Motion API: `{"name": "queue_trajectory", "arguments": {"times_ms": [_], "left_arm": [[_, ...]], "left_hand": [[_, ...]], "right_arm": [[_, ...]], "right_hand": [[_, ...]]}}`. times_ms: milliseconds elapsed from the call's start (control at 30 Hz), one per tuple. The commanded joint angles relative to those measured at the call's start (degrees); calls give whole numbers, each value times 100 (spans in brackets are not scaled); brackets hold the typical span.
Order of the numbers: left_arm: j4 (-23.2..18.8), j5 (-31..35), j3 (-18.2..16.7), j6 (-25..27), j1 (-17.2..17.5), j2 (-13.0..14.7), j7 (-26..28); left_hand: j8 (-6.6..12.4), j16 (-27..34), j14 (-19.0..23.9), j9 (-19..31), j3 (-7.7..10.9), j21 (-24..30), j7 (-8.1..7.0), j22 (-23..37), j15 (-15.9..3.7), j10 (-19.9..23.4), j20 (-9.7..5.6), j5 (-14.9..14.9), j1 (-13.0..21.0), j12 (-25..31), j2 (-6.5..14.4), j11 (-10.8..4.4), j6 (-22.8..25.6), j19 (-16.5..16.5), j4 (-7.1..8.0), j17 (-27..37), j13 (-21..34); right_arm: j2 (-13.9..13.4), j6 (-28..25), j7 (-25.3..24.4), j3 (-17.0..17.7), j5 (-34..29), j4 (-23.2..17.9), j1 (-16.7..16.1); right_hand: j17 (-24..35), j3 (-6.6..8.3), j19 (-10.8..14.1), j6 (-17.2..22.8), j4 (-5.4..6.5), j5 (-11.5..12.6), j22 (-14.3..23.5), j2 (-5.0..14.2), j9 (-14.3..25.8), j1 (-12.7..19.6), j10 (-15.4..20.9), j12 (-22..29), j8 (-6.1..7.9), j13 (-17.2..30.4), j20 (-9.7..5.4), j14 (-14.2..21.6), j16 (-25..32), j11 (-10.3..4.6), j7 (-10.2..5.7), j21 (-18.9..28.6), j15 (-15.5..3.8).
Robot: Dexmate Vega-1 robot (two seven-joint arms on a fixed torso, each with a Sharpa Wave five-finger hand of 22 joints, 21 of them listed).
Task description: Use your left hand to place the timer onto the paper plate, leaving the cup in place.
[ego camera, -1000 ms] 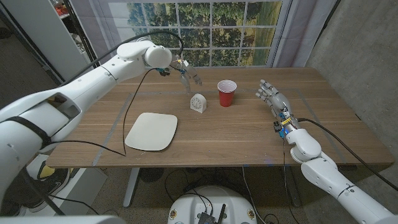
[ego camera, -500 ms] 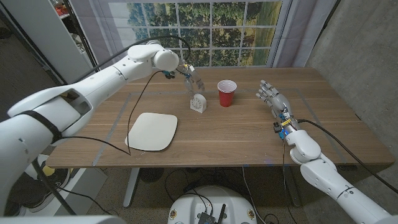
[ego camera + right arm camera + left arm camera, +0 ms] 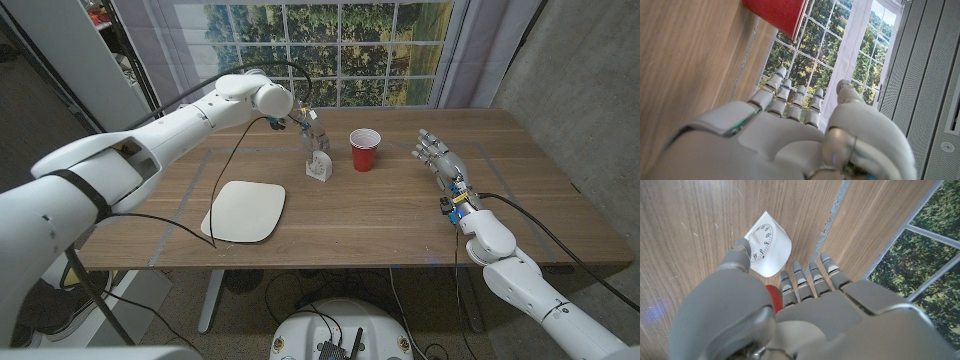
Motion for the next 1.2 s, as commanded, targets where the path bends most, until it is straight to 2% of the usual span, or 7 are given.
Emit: {"name": "queue_trajectory", "arguments": {"times_ms": [33, 333, 767, 967, 1000, 1033, 1200], "left_arm": [[332, -165, 188, -105, -106, -151, 57], [436, -112, 316, -72, -138, -241, 136], [598, -144, 419, 10, -154, -349, 252], [641, -200, 425, -1, -158, -360, 321], [645, -215, 421, -9, -155, -358, 342], [641, -216, 420, -15, -153, -352, 367], [527, -242, 373, -11, -121, -279, 462]], "left_hand": [[59, 44, 145, 10, -28, 39, -10, 17, -305, 140, 15, 19, 65, 86, -2, -18, 125, 65, -3, 28, 38], [87, 79, 353, 19, -74, 56, -20, 22, -379, 441, 50, 27, 147, 191, 117, -59, 257, 102, 14, 28, 83], [196, 61, 596, 62, 174, 97, -61, 37, -430, 820, 189, 108, 686, 323, 717, -59, 633, 175, -62, 25, 213], [419, 78, 885, 162, 210, 129, -125, 51, -585, 1212, 191, 88, 816, 504, 868, -81, 1150, 223, -54, 15, 373], [496, 75, 928, 188, 208, 136, -127, 53, -591, 1221, 193, 80, 822, 514, 881, -99, 1325, 234, -47, 15, 407], [577, 64, 965, 228, 214, 145, -106, 57, -605, 1284, 193, 72, 856, 542, 912, -241, 1497, 247, -48, 14, 453], [696, 84, 1136, 304, 270, 183, -82, 64, -687, 1513, 177, 72, 961, 638, 1017, -393, 1731, 321, -59, 17, 556]], "right_arm": [[2, -13, 58, -18, 65, 14, 0], [5, 31, 45, 2, 70, 24, -55], [40, 109, 86, 7, 108, 127, -62], [52, 132, 125, -6, 120, 184, -29], [62, 139, 130, -8, 130, 196, -22], [64, 143, 138, -12, 130, 206, -14], [74, 153, 154, -25, 123, 239, 18]], "right_hand": [[19, -20, 18, 11, -6, 24, 15, 42, 31, 34, 51, -12, -2, 13, 45, 21, 27, 13, 91, 17, -543], [20, -26, 19, 18, -6, 24, 16, 44, 32, 33, 59, -13, -5, 15, 47, 20, 26, 14, -6, 18, -545], [25, -34, 17, 33, 4, 23, 16, 49, 35, 23, 71, -13, -4, 18, 53, 23, 30, 20, -42, 18, -538], [27, -38, 13, 49, 8, 22, 16, 51, 36, 18, 85, -10, 0, 19, 49, 17, 28, 23, -46, 17, -533], [27, -38, 11, 50, 9, 22, 16, 51, 36, 17, 85, -10, 0, 20, 49, 16, 28, 18, -48, 16, -534], [28, -39, 13, 51, 10, 22, 16, 52, 36, 16, 95, -6, 0, 20, 51, 17, 29, 35, -45, 17, -533], [31, -43, 8, 67, 17, 21, 16, 54, 37, 9, 101, -6, 4, 21, 51, 21, 32, 33, -15, 15, -538]]}}
